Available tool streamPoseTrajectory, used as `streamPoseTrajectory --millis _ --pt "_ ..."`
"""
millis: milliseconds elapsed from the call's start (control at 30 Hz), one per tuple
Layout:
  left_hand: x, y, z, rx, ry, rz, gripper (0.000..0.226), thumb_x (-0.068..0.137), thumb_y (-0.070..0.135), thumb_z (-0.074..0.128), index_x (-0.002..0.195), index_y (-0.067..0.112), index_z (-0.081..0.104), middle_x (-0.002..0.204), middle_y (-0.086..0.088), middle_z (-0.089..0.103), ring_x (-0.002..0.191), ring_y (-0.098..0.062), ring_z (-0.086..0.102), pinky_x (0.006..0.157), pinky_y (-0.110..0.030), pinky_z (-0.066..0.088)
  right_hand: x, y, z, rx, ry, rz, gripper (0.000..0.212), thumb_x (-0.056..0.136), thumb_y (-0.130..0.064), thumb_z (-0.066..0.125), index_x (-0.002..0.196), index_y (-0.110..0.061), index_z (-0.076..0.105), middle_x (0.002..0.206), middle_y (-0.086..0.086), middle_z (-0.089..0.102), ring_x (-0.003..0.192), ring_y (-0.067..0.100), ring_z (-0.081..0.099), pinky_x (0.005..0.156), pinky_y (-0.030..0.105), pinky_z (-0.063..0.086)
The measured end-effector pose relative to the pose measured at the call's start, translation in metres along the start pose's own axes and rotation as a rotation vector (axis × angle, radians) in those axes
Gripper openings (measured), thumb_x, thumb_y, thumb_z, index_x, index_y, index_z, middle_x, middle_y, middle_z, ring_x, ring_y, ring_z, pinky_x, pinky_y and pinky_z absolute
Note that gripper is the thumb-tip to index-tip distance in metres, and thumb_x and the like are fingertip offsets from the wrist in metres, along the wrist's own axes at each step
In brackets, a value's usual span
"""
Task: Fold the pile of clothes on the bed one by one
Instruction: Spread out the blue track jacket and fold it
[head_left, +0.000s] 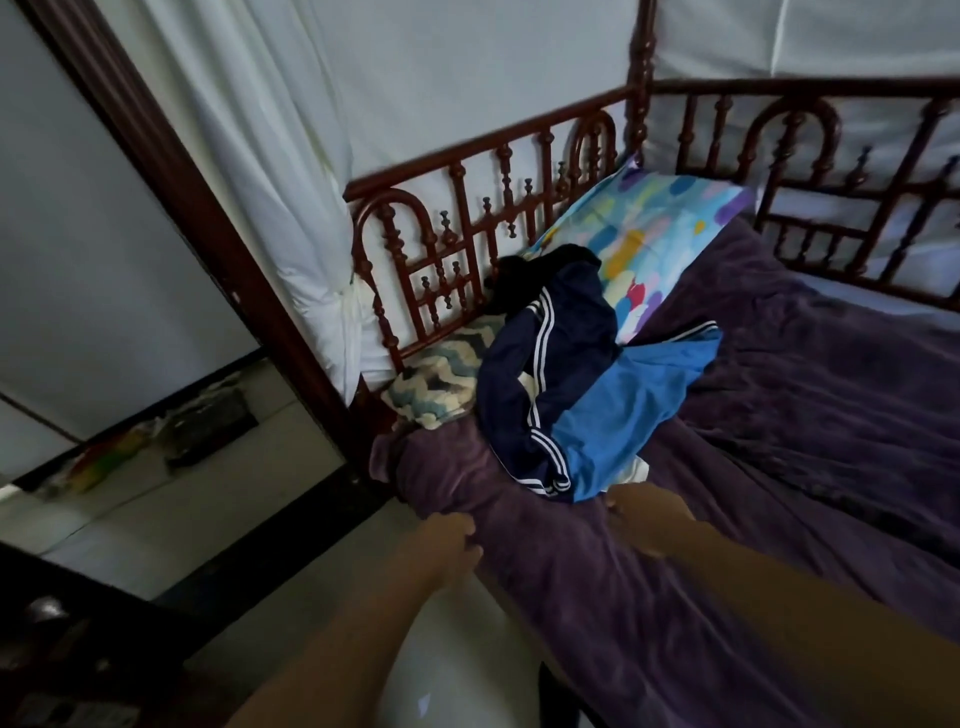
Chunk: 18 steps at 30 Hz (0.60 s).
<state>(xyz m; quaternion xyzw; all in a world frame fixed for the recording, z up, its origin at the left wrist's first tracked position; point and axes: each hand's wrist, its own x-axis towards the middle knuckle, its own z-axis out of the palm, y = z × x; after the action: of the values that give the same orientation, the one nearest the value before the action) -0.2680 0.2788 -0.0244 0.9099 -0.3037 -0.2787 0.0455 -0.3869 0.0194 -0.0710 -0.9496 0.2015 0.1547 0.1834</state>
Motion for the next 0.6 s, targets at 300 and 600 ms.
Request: streamPoseTrajectory --millis 300,600 --pt "0.207 -0.015 -0.074 -0.002 -0.020 -0.013 0.033 0.096 0.036 0.044 0.122 0.017 0.056 0.125 -0.002 0.058 0.115 -0.024 0.054 0.094 -0.035 0.044 0.200 0.016 -0.004 0.116 -0.079 0.220 0.030 0.091 -0.035 0.048 0.118 -0.028 0.057 0.126 0.002 0.060 0.114 0.024 0.058 0.088 0.032 0.043" --pt "0.320 -0.042 -0.044 -0.134 -0.059 -0.048 0.025 0.092 0.033 0.052 0.107 0.015 0.062 0.102 -0.001 0.068 0.097 -0.020 0.062 0.077 -0.027 0.044 0.337 0.032 0.057 0.220 -0.153 0.416 0.070 0.085 -0.044 0.063 0.139 -0.011 0.033 0.139 0.015 0.038 0.127 0.036 0.042 0.100 0.045 0.041"
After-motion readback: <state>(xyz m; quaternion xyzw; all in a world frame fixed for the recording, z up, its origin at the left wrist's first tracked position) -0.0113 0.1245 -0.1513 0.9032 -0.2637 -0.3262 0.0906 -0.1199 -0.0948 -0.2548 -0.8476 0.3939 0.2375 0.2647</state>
